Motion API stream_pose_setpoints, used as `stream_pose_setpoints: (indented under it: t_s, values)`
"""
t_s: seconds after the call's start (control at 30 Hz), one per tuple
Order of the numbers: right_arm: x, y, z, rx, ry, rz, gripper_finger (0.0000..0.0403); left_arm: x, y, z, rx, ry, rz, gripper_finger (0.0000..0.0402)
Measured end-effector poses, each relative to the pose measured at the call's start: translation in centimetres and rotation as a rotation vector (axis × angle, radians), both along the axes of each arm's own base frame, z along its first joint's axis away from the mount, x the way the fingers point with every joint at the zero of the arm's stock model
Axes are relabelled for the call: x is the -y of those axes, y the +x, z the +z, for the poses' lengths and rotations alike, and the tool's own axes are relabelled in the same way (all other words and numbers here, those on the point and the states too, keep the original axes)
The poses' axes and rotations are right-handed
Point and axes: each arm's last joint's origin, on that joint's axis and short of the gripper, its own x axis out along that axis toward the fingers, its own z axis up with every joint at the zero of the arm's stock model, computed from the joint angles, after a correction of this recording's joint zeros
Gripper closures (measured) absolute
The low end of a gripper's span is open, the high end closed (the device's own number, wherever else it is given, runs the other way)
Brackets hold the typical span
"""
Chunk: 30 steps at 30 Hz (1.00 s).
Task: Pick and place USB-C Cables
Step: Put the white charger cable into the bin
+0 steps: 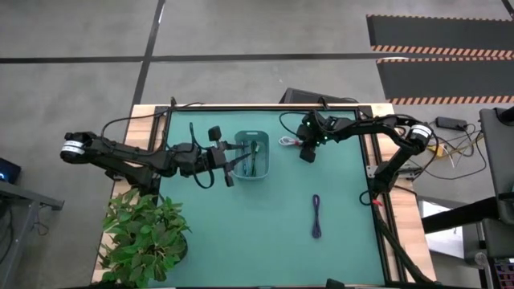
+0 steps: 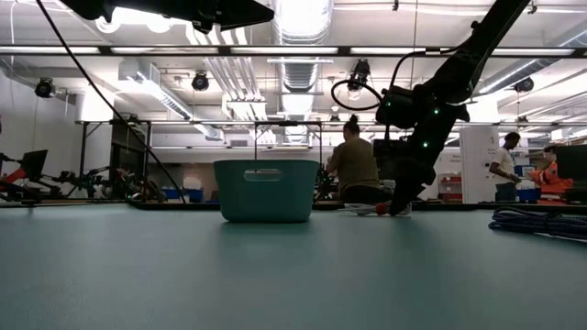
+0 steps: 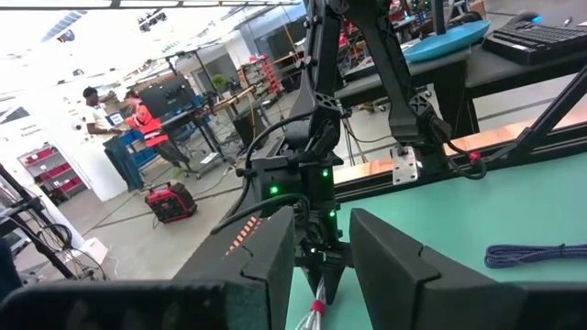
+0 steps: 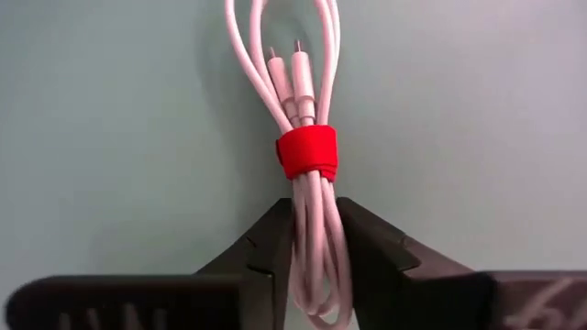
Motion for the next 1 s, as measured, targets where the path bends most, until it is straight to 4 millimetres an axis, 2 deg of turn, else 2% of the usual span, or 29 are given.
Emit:
stream_pose_setpoints:
  t_s: [0.27, 0.5, 0.67, 0.8, 1.0]
  values:
    - [0.0, -0.1, 0.4, 0.008, -0.01, -0.002, 0.0387, 0.0, 0.0, 0.0, 0.0, 0.0, 0.0, 0.0308]
    - [-0.2, -0.2, 2.1, 0.065, -0.04, -0.005, 0.0389, 0.0, 0.0, 0.0, 0.0, 0.0, 0.0, 0.0308]
    - [-0.6, -0.5, 4.1, 0.16, -0.033, 0.007, 0.0389, 0.0, 0.0, 0.0, 0.0, -0.001, 0.0, 0.0308]
    - [-1.7, -0.6, 5.9, 0.245, -0.034, 0.036, 0.0389, 0.0, 0.0, 0.0, 0.0, -0.002, 0.0, 0.0308]
    - [-4.3, -0.8, 8.0, 0.395, -0.075, 0.08, 0.039, 0.0, 0.0, 0.0, 0.004, -0.012, -0.001, 0.0308]
